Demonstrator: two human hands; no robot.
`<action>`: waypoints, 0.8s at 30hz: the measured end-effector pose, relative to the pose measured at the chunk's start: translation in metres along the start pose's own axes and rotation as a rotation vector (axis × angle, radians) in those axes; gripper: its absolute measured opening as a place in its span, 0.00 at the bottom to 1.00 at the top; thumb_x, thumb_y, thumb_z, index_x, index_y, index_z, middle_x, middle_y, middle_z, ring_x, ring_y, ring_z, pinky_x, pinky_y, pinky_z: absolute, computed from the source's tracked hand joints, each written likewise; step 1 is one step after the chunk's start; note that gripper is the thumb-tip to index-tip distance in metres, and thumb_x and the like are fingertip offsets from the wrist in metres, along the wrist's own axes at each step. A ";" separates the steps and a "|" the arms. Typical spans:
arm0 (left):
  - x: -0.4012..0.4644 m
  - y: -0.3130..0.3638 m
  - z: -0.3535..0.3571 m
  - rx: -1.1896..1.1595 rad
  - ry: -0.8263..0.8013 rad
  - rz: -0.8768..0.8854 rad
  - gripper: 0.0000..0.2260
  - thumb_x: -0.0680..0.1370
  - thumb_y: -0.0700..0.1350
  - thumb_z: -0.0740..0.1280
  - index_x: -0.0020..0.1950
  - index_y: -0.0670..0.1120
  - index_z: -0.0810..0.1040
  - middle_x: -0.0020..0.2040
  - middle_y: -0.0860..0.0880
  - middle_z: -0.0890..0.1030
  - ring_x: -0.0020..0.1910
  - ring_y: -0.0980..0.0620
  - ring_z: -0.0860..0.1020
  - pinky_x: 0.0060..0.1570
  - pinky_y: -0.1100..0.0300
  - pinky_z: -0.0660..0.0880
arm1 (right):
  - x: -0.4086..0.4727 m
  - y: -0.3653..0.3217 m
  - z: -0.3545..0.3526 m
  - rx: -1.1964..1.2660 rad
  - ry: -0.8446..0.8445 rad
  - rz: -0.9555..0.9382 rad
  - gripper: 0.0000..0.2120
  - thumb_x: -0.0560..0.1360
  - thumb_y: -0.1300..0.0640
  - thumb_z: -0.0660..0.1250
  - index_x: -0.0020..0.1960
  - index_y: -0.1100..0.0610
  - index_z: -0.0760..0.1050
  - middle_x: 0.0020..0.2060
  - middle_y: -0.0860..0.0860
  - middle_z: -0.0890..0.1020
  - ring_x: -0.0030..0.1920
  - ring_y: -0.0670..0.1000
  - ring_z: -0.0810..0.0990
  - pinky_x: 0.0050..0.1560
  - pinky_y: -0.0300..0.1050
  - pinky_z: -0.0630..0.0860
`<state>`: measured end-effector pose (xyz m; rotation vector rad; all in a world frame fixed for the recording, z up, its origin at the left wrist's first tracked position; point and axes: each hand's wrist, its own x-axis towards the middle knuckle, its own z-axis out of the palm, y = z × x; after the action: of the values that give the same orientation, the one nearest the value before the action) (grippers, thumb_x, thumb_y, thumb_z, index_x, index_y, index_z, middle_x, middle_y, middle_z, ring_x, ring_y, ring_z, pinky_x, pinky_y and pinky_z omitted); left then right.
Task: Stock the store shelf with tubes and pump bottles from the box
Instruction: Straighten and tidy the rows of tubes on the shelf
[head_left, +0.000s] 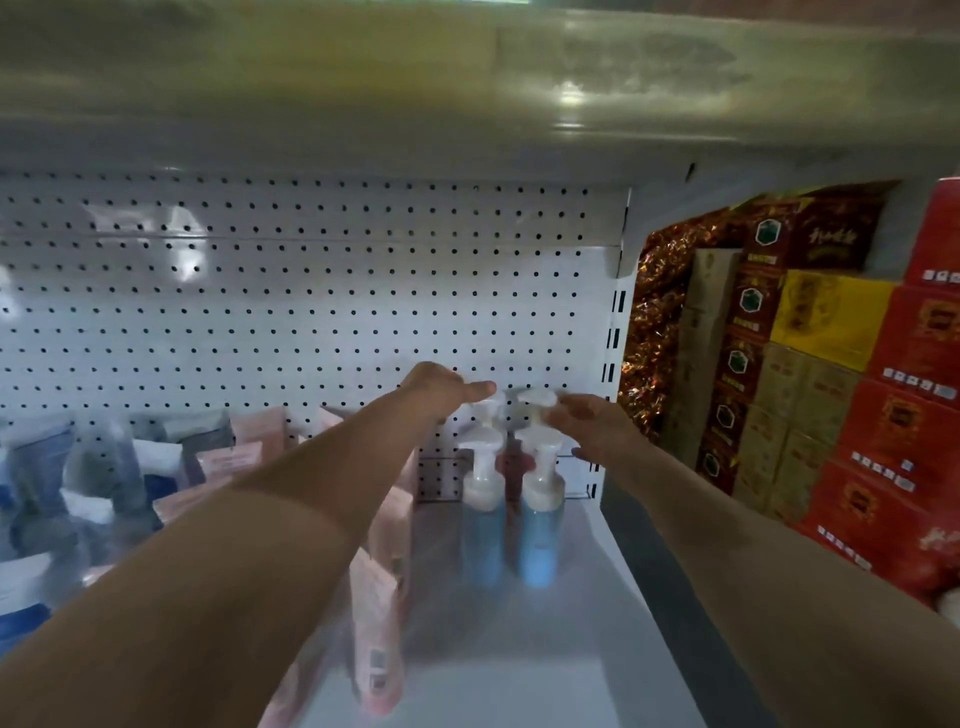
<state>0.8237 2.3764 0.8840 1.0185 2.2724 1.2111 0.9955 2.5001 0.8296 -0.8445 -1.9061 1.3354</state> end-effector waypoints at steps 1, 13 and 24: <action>0.005 -0.002 0.001 -0.018 -0.015 0.002 0.27 0.72 0.54 0.75 0.65 0.40 0.78 0.64 0.44 0.78 0.60 0.43 0.78 0.64 0.49 0.74 | 0.003 0.001 0.002 0.020 -0.005 0.015 0.23 0.76 0.53 0.73 0.69 0.56 0.74 0.56 0.49 0.79 0.55 0.48 0.79 0.51 0.43 0.78; 0.024 -0.008 0.016 0.054 -0.052 0.076 0.20 0.71 0.50 0.77 0.58 0.42 0.81 0.57 0.45 0.82 0.56 0.46 0.81 0.59 0.51 0.78 | 0.020 0.014 0.024 0.181 0.081 0.154 0.07 0.74 0.62 0.75 0.51 0.53 0.83 0.48 0.58 0.85 0.45 0.56 0.82 0.56 0.62 0.79; 0.028 -0.013 0.016 0.083 0.054 0.047 0.12 0.73 0.47 0.73 0.49 0.39 0.82 0.46 0.40 0.85 0.43 0.45 0.84 0.54 0.50 0.81 | 0.012 0.010 0.026 0.222 0.055 0.155 0.12 0.72 0.67 0.75 0.54 0.57 0.83 0.39 0.53 0.86 0.39 0.54 0.83 0.50 0.56 0.81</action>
<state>0.8092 2.4008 0.8647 1.0876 2.3703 1.1857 0.9690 2.4991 0.8150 -0.9201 -1.6412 1.5667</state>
